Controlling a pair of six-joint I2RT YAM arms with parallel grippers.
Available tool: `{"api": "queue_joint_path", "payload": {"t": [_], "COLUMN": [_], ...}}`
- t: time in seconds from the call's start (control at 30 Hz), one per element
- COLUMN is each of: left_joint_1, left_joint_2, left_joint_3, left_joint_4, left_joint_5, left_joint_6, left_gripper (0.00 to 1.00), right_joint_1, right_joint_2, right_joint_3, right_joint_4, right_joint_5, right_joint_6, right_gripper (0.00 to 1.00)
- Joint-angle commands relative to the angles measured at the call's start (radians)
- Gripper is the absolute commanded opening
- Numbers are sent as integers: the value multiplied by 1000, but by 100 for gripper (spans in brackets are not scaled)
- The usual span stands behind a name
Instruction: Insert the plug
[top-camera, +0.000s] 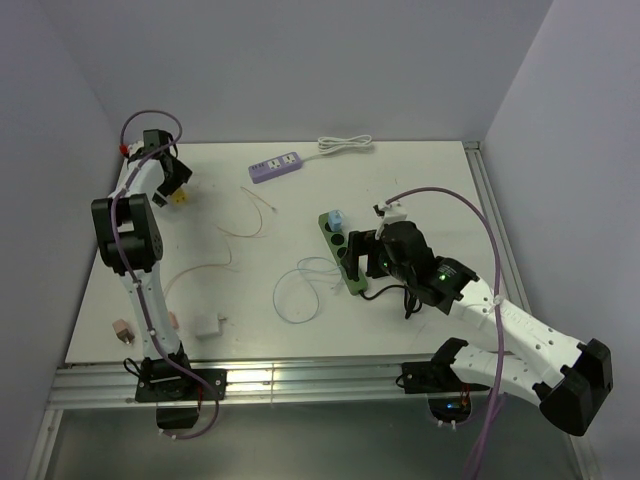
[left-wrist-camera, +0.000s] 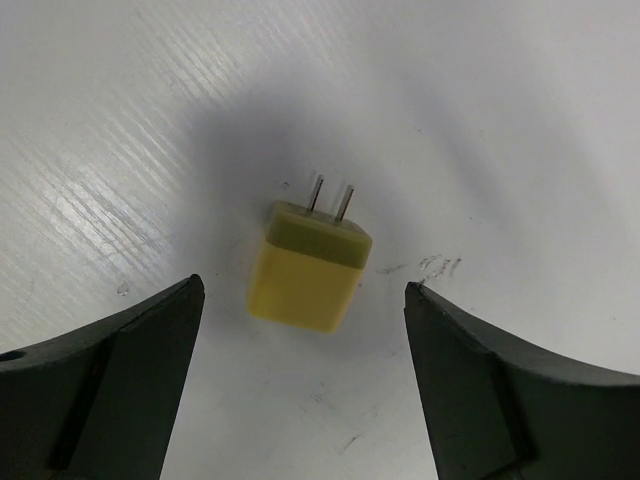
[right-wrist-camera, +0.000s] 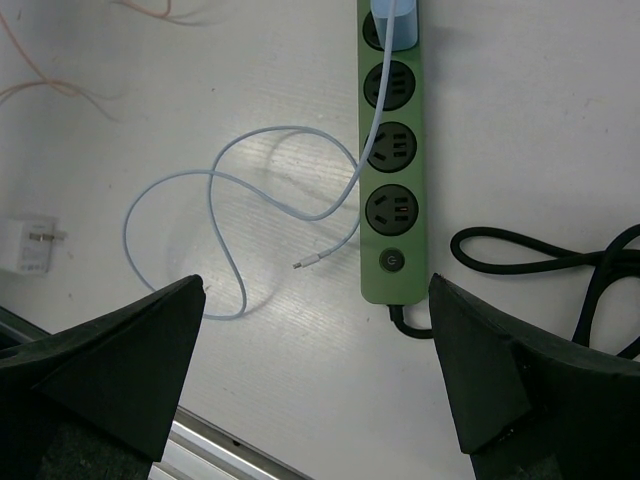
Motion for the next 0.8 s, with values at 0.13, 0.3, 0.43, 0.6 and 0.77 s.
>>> {"api": "queue_joint_path", "payload": {"t": [0.13,0.3,0.43,0.6,0.77], "left_joint_1": [-1,0,-1,-1,0], "left_joint_2": [27,53,21,24,-37], "left_joint_3": [24,39,-5,-18,-60], "left_joint_4": [14,17,69,86,69], "left_joint_5": [-17,-25,-23,-8,24], "left_joint_6": [46,57,68,98,80], "left_gripper": [84,79,70,37,0], "right_joint_1": [3,1,3,1,-1], "right_joint_2": [8,7,-18,-28,-61], "right_joint_3": [-1,-7,-22,-1,-28], "right_joint_4": [45,49,62,13,25], "right_joint_5": [20,9,-37,56,112], "right_joint_6": [12,31,28,37,32], "right_gripper": [100,100,100,100,100]}}
